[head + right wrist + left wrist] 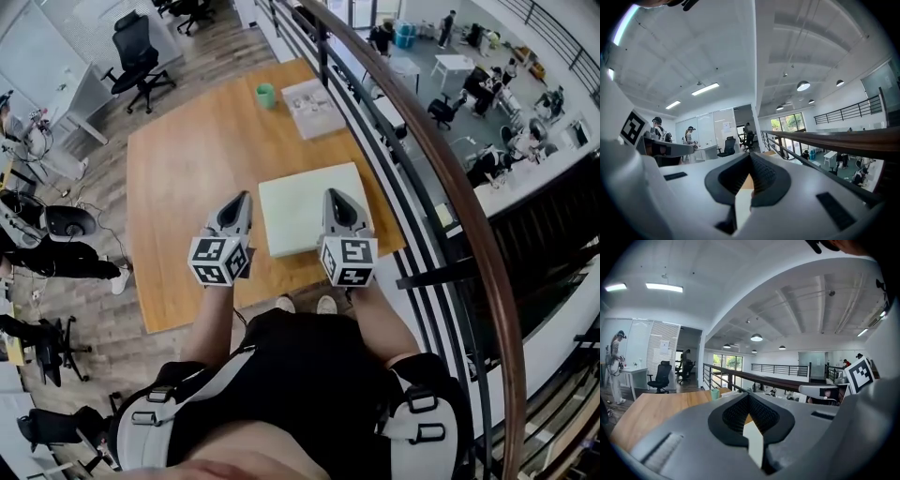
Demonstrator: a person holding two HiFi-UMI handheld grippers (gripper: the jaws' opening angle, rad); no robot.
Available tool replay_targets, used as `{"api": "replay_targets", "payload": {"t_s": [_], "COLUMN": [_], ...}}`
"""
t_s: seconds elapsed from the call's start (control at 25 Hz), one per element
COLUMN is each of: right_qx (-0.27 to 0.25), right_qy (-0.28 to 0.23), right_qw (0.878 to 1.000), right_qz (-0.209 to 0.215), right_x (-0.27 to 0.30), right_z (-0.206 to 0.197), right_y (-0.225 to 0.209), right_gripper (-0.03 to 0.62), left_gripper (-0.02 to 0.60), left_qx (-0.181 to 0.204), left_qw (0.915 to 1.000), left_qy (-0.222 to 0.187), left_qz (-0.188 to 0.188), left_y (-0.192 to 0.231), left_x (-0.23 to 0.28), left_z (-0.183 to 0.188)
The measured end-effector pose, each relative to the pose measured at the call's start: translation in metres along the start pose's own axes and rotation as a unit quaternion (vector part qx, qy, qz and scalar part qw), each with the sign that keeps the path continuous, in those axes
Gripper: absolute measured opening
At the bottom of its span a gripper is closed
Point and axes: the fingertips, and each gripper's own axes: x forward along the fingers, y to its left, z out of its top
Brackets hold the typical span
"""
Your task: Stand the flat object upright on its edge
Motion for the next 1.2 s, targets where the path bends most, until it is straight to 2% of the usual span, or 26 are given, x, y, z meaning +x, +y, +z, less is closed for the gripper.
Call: {"api": "replay_targets", "payload": {"t_s": [0.16,0.32,0.56,0.72,0.84,0.92,1.08,1.2], "right_qx": [0.015,0.028,0.058,0.103,0.150,0.173,0.209,0.235], "right_qy": [0.017,0.020,0.035,0.059,0.088,0.114,0.151,0.172], "right_qw": [1.000,0.999,0.991,0.980,0.967,0.959,0.943,0.931], "right_qz": [-0.016,-0.040,-0.113,-0.159,-0.184,-0.191,-0.210,-0.219], "right_x": [0.011,0.020,0.017,0.008,0.003,0.001,-0.006,-0.011], "right_z": [-0.010,-0.015,-0.033,-0.055,-0.078,-0.095,-0.124,-0.147], "right_y": [0.003,0.007,-0.007,-0.025,-0.037,-0.041,-0.043,-0.043], "right_gripper": [0.006,0.006,0.006,0.014,0.031,0.040,0.066,0.077], "left_gripper": [0.005,0.005,0.005,0.027,0.097,0.125,0.161,0.179], "left_qx": [0.002,0.024,0.045,0.049,0.083,0.120,0.180,0.200], "left_qw": [0.9992,0.9970,0.9895,0.9811,0.9663,0.9522,0.9134,0.8849], "left_qy": [0.028,0.047,0.079,0.098,0.126,0.148,0.203,0.242], "left_qz": [-0.030,-0.057,-0.112,-0.159,-0.209,-0.239,-0.303,-0.344], "left_y": [0.015,0.037,0.048,0.043,0.031,0.022,0.005,-0.006], "left_x": [0.018,0.040,0.070,0.094,0.115,0.127,0.148,0.162], "left_z": [-0.007,-0.005,-0.006,-0.014,-0.025,-0.036,-0.069,-0.098]}}
